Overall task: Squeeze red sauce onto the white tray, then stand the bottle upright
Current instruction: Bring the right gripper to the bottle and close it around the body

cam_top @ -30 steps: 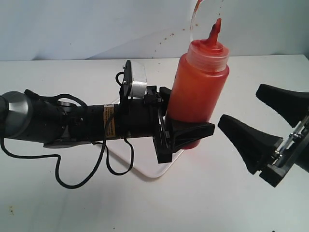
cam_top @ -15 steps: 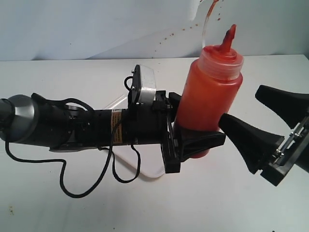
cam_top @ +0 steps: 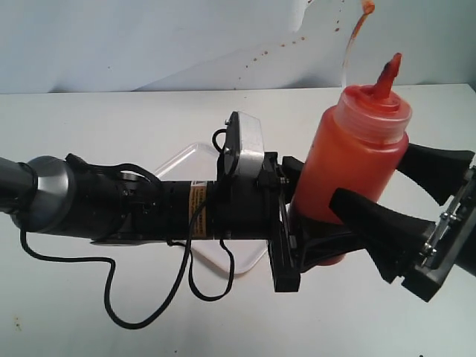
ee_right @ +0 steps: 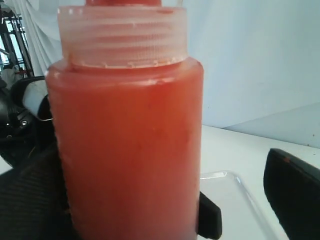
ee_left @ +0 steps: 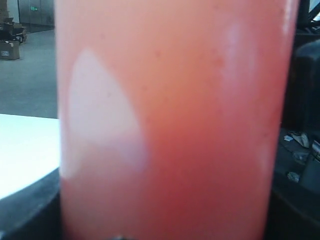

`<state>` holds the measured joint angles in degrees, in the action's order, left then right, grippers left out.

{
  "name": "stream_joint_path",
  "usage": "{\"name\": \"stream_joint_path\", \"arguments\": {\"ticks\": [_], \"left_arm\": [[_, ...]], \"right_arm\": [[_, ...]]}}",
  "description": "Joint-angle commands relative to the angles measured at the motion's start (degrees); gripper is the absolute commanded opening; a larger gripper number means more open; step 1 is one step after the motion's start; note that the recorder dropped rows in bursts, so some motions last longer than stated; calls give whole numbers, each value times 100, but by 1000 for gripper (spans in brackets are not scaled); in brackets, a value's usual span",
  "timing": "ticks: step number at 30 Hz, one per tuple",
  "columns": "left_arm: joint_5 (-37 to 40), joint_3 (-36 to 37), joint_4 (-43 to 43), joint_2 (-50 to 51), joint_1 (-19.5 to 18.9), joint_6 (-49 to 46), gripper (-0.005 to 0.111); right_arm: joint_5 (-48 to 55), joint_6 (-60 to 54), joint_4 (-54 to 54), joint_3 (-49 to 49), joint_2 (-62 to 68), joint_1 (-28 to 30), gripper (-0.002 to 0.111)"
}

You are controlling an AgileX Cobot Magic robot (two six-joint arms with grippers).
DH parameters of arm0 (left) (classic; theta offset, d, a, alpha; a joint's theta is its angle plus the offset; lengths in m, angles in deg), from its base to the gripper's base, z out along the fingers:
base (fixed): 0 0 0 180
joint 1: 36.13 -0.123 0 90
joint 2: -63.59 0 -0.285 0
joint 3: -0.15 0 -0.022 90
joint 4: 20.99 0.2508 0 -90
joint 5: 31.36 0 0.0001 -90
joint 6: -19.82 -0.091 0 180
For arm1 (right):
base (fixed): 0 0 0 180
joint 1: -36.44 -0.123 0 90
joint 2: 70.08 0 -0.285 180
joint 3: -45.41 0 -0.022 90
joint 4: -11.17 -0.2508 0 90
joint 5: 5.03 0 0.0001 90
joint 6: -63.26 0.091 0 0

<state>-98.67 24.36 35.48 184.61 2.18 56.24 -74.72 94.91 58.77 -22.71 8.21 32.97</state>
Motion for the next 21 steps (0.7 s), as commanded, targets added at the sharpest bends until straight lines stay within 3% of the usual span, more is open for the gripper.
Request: {"name": "stream_joint_path", "arguments": {"ticks": [1, 8, 21], "left_arm": [[-265, -62, -108, -31, 109, -93, 0], [-265, -62, -96, -31, 123, -93, 0], [-265, -62, -85, -31, 123, -93, 0]], "right_arm": [[-27, 28, 31, -30, -30, -242, 104], [-27, -207, -627, -17, -30, -770, 99], [706, -205, -618, 574, -30, -1203, 82]]}}
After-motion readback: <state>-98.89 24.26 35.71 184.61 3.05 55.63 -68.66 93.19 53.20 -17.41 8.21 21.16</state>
